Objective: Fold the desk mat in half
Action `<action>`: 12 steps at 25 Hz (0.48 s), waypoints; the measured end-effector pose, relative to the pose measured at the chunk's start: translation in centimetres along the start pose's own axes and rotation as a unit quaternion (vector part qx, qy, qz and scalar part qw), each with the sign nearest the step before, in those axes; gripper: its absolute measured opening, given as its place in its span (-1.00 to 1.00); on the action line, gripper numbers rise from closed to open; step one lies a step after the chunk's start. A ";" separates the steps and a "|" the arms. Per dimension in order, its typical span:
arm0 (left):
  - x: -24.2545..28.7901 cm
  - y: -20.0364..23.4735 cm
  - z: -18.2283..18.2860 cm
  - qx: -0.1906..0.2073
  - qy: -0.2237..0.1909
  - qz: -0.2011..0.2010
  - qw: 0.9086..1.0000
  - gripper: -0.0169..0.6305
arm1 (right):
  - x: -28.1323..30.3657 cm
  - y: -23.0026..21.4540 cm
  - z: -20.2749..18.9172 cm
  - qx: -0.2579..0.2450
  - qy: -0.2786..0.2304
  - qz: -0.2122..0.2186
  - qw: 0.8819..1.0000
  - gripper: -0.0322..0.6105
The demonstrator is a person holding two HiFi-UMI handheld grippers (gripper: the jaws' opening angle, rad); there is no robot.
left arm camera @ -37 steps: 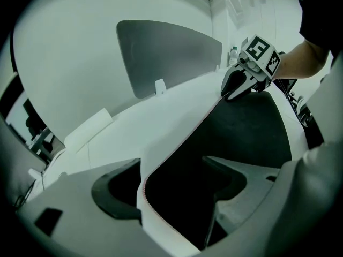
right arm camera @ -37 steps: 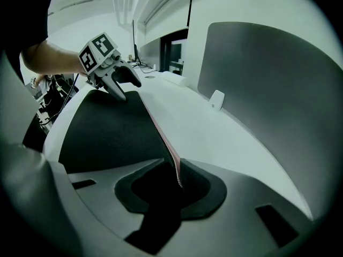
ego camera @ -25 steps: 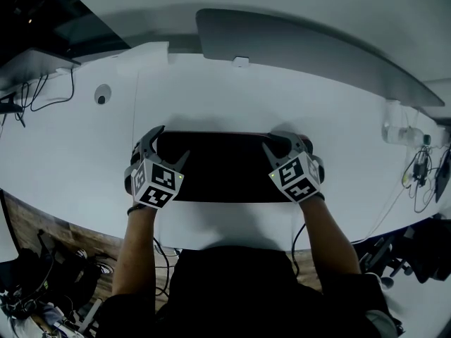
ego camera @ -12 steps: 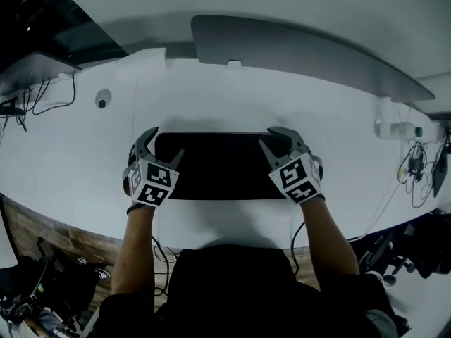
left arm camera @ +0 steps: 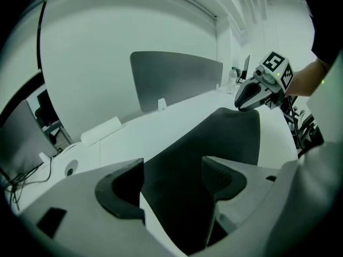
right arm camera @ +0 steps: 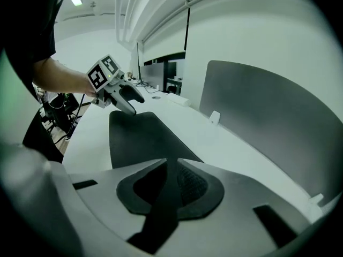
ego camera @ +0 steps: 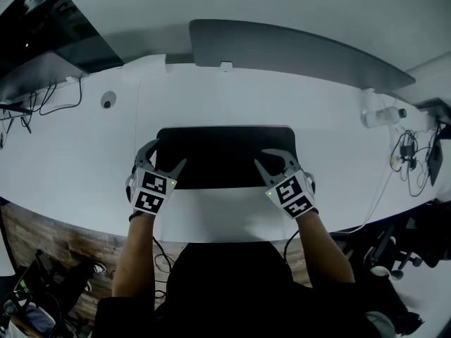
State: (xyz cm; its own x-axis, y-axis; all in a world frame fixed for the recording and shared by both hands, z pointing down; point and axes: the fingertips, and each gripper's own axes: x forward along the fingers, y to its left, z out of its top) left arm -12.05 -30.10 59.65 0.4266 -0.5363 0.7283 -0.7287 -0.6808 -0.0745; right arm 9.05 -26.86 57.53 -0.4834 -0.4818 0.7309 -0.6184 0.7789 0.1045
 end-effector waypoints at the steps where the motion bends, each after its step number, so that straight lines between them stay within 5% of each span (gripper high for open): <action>1: -0.4 -0.5 -0.2 -0.003 -0.001 -0.003 1.000 0.10 | -0.4 0.4 -0.1 0.002 0.000 -0.002 1.000 -0.72; 12: -7.3 -4.9 -0.6 -0.034 -0.053 -0.027 0.998 0.10 | -5.6 5.4 1.2 0.004 -0.027 -0.036 0.999 -0.81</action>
State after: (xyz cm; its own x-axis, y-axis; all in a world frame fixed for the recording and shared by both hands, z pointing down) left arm -11.94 -22.58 55.11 0.5179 -0.5514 0.6540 -0.7359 -0.6769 0.0120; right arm 7.67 -20.49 53.21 -0.4696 -0.5580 0.6842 -0.6579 0.7380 0.1503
